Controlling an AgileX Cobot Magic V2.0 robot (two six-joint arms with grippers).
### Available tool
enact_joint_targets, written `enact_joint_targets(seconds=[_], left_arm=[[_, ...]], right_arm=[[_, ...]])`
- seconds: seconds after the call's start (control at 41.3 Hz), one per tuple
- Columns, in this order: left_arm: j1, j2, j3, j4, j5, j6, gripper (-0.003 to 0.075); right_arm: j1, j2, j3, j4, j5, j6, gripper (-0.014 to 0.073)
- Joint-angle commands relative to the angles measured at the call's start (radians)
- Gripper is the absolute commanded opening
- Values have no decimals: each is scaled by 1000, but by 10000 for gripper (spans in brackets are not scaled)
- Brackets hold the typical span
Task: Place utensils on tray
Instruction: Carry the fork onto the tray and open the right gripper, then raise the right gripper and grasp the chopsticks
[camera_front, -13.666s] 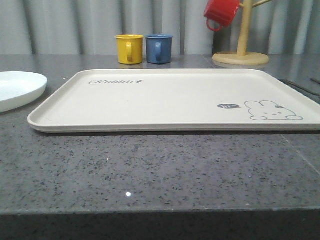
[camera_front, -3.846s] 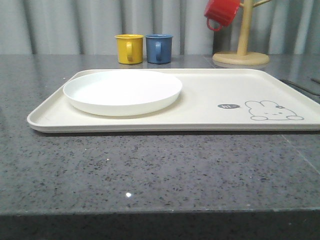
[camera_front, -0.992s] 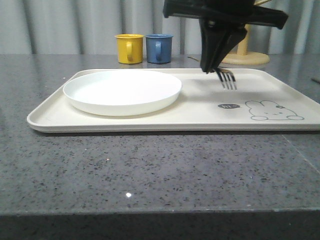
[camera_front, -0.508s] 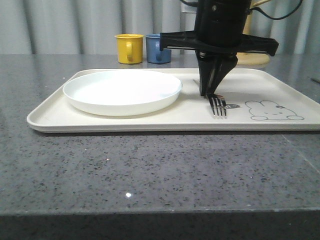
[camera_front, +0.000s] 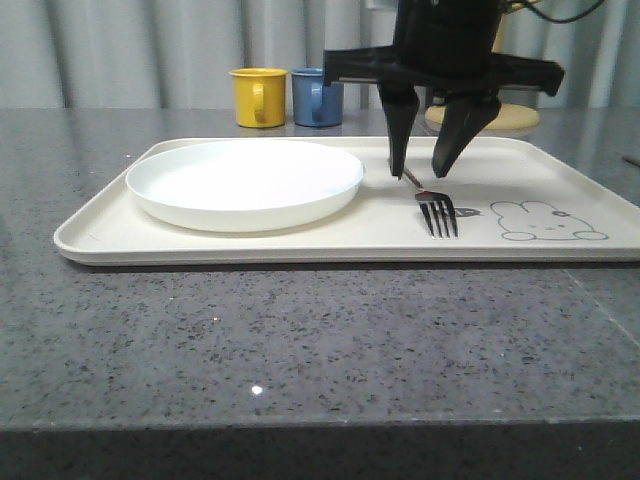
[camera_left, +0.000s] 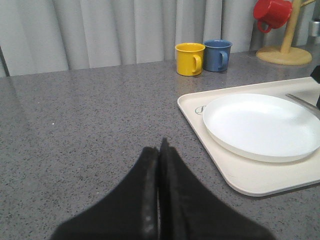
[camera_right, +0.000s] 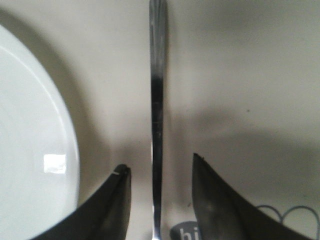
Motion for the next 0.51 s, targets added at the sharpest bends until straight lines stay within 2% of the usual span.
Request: enact_joint_targets(seconds=[0.0, 0.145, 0.484], left_arm=[[3, 13, -28, -1, -81, -10, -19], [3, 13, -28, -1, -81, -10, -19], [3, 13, -28, -1, -81, -10, -19]], right_arm=[[-23, -116, -33, -50, -12, -35, 335], [-99, -174, -32, -46, 45, -137, 335], [-367, -245, -15, -16, 145, -367, 335]])
